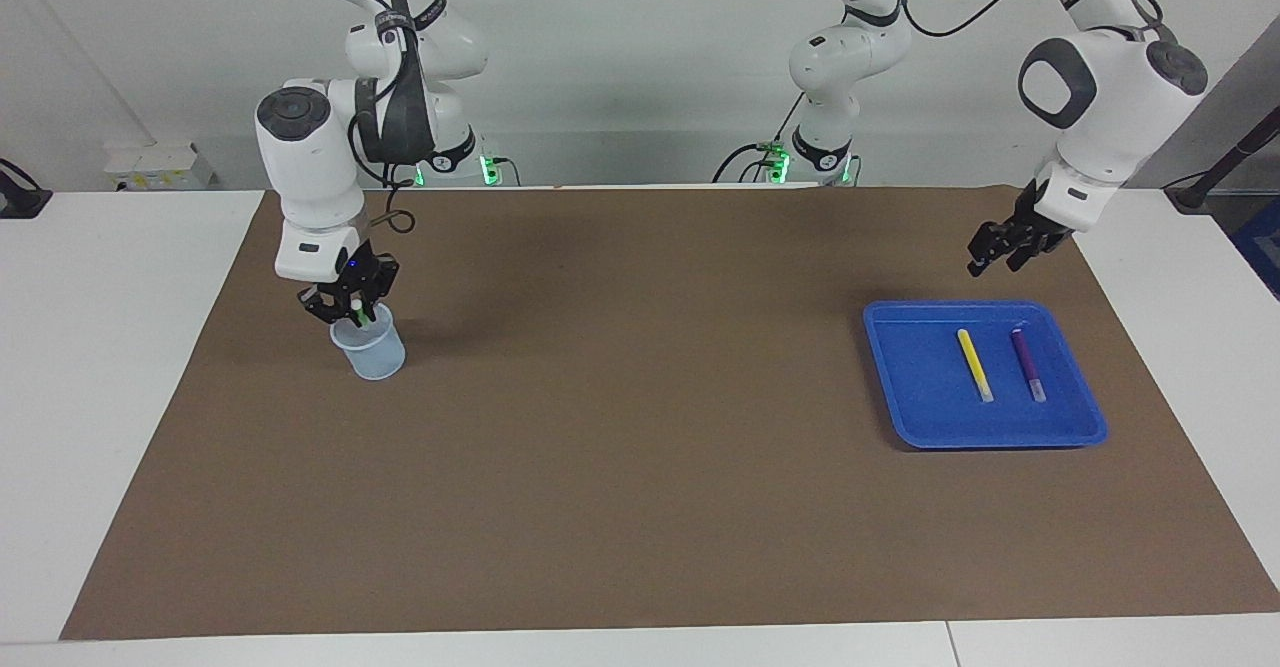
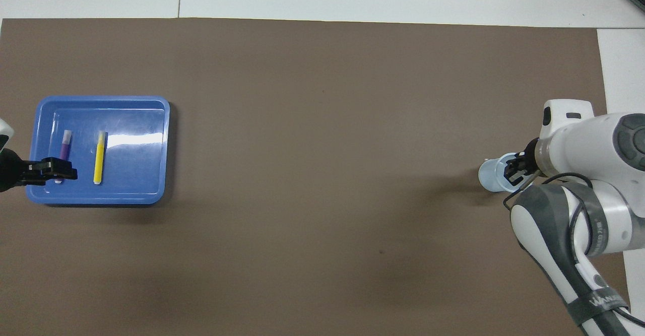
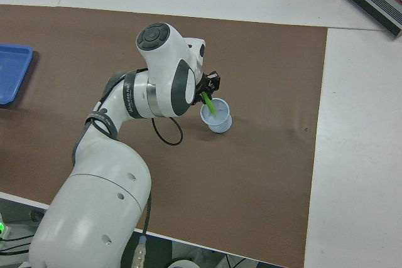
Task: Transfer and insert pens with both arms
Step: 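Lower the green pen into the cup with the right gripper, then grasp the yellow pen with the left gripper while the right gripper returns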
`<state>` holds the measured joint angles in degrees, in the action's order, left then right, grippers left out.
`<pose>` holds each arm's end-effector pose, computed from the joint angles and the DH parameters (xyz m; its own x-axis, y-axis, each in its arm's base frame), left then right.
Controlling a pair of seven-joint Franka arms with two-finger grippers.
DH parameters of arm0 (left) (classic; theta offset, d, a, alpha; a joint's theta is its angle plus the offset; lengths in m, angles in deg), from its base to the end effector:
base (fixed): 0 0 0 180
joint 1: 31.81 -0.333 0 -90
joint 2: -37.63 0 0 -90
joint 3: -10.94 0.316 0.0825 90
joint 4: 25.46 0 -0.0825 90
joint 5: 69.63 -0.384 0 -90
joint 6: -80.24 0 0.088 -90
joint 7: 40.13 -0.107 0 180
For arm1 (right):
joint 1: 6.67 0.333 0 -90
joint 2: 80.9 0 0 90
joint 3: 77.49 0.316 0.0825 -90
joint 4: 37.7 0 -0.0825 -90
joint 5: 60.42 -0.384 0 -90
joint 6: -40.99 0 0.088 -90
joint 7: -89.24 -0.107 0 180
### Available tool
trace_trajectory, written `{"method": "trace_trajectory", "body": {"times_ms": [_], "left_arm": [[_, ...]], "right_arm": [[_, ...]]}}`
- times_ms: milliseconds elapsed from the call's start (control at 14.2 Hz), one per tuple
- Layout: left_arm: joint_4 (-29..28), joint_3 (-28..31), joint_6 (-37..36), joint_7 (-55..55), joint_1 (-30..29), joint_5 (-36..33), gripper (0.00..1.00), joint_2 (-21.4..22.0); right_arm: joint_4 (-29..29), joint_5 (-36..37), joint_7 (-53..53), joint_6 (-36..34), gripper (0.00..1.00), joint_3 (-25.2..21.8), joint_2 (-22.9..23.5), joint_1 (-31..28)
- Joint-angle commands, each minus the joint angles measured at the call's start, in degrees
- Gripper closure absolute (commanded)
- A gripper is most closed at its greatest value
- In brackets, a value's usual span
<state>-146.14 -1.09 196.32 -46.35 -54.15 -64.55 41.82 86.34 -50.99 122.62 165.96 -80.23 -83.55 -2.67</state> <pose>0.5199 0.0879 0.4484 0.9938 0.1110 -0.0027 0.1110 -0.9917 0.0647 0.5334 0.0055 0.4220 0.7692 0.6383 -0.0290 0.6350 -0.7586 0.1458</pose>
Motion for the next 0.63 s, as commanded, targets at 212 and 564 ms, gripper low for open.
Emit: {"method": "trace_trajectory", "body": {"times_ms": [212, 564], "left_arm": [[0.0, -0.4, 10.8, -0.9, -0.9, -3.8, 0.26, -8.4], [1.1, -0.4, 19.7, -0.8, -0.6, -4.1, 0.26, -16.4]], "right_arm": [[-1.0, 0.6, -1.0, 0.8, 0.0, 0.8, -1.6, -1.1], [-7.9, -7.8, -5.9, -3.0, 0.0, 2.7, -1.8, -0.7]]}}
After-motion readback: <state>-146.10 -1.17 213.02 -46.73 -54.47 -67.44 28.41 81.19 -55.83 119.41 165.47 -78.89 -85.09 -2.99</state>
